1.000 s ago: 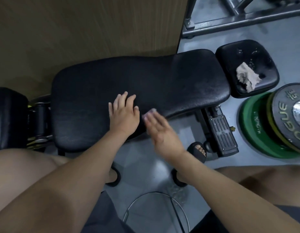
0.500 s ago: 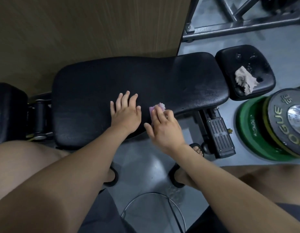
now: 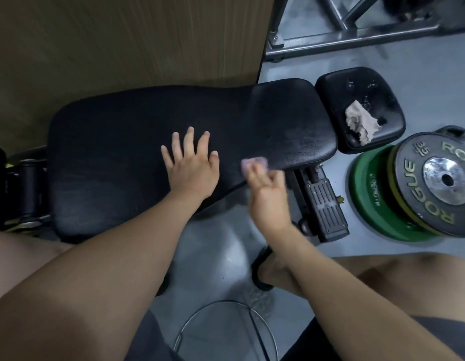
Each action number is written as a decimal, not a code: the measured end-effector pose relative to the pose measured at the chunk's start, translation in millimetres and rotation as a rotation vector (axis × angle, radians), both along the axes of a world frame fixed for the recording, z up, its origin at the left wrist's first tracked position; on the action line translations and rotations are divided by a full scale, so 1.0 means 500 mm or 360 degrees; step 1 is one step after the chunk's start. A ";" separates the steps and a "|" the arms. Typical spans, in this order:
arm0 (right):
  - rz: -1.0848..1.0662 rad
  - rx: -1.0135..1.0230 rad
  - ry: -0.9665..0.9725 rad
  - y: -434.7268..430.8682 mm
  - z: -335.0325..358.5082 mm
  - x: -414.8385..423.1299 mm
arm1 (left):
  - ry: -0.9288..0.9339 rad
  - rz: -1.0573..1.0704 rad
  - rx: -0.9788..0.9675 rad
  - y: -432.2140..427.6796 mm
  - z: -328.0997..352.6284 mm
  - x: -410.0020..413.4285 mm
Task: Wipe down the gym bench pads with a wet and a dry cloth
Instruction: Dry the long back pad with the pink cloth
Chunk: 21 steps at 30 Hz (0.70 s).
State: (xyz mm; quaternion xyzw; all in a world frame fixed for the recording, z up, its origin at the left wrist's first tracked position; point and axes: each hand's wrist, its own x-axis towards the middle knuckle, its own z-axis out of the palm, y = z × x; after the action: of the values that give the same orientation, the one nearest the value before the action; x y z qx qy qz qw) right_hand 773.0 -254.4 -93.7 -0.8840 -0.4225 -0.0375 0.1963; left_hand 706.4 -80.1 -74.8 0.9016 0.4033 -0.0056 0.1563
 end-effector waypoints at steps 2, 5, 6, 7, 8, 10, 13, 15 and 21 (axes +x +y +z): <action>0.0269 -0.0017 0.0011 0.000 -0.014 -0.013 | 0.0052 0.0019 0.0047 0.001 -0.011 -0.003; 0.0227 -0.0154 -0.0119 -0.036 -0.011 0.089 | 0.0019 0.0028 0.0180 -0.006 -0.026 -0.007; 0.0066 -0.0164 -0.0134 -0.043 -0.002 0.123 | 0.0003 0.0039 0.0199 -0.006 -0.028 -0.006; -0.0102 -0.0152 -0.0118 -0.042 0.009 0.138 | -0.0009 0.0053 0.0207 -0.005 -0.030 -0.005; -0.0201 -0.0137 -0.0098 -0.031 0.014 0.133 | -0.0020 0.0066 0.0215 -0.003 -0.031 -0.005; -0.0082 -0.0166 -0.0079 -0.001 0.014 0.091 | -0.0036 0.0075 0.0230 -0.002 -0.033 -0.003; 0.0379 -0.0278 -0.0042 0.003 0.011 0.074 | -0.0051 0.0098 0.0235 -0.002 -0.035 -0.002; 0.0325 -0.0336 -0.0092 -0.004 0.015 0.146 | -0.0066 0.0104 0.0232 -0.001 -0.036 -0.003; -0.0023 -0.0168 -0.0059 0.056 0.016 0.150 | -0.0087 0.0111 0.0252 0.000 -0.036 0.000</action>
State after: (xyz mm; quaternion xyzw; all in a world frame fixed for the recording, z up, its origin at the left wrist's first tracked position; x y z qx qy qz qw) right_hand 847.8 -226.5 -85.6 -0.8954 -0.4210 -0.0328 0.1413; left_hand 706.3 -80.3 -92.9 0.8964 0.4292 0.0563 0.0956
